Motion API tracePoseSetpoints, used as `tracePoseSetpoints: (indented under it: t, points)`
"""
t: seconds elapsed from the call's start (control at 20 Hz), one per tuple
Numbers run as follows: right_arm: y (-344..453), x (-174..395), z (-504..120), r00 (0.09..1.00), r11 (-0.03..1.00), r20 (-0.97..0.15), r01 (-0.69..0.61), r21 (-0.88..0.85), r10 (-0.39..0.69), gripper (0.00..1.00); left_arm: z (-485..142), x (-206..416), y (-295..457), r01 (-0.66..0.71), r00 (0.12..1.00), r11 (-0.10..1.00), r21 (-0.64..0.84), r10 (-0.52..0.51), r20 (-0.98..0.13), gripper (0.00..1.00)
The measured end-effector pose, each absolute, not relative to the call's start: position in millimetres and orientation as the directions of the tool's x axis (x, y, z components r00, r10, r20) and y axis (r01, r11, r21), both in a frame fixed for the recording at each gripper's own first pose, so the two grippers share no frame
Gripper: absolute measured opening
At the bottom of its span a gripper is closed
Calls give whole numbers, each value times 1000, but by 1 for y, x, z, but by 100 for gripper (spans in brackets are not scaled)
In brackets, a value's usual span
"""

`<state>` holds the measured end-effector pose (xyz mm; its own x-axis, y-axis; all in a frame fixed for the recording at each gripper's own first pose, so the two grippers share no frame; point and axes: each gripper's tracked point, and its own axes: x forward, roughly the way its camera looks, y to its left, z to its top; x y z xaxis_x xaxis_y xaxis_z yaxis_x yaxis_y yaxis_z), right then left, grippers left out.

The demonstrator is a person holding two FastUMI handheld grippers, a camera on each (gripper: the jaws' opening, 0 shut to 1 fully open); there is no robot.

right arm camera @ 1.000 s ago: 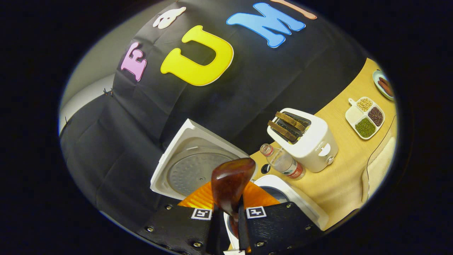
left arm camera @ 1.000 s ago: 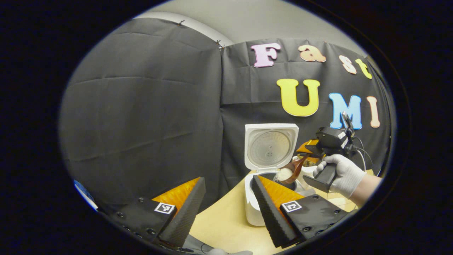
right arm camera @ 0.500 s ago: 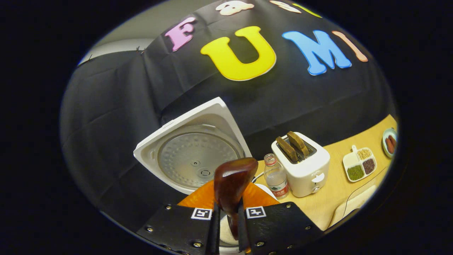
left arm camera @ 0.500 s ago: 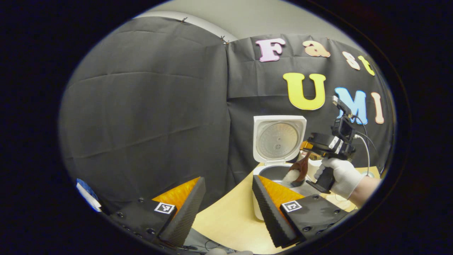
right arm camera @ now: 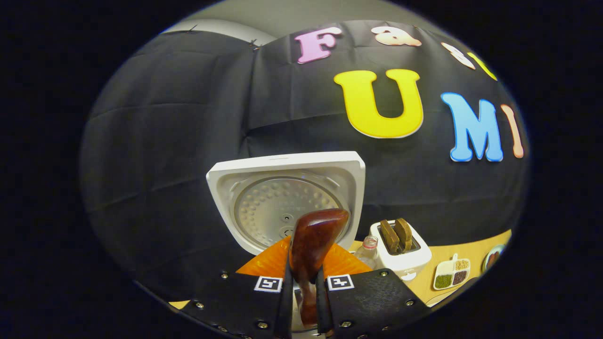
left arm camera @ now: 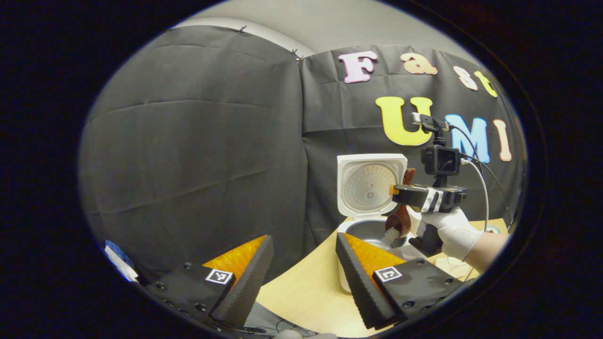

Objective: Close the left gripper, press the button to open the rice cooker; take a wooden spoon from the chopstick holder with the right hand, scoop a spoonful of rice and pour it into the rice cooker, then put the wooden spoon back into the chopstick holder.

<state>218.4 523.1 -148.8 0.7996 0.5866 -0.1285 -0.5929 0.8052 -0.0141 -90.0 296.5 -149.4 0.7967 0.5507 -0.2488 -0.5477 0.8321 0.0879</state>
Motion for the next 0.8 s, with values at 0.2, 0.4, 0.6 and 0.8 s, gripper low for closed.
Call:
tracePoseSetpoints:
  t: [0.2, 0.4, 0.6, 0.8]
  points:
    - [532, 209, -145, 773, 760, -112, -634, -143, 624, 20, -151, -90, 299, -544, 801, 836, 73, 544, -251, 97]
    - [533, 203, -142, 768, 732, -83, -633, -251, 635, 20, -152, -89, 297, -544, 801, 835, 80, 545, -249, 96]
    - [534, 198, -139, 746, 695, -60, -643, -322, 663, 21, -151, -89, 296, -540, 803, 837, 86, 543, -247, 96]
    - [529, 197, -143, 742, 694, -80, -655, -298, 666, 21, -151, -87, 295, -536, 805, 840, 90, 540, -246, 96]
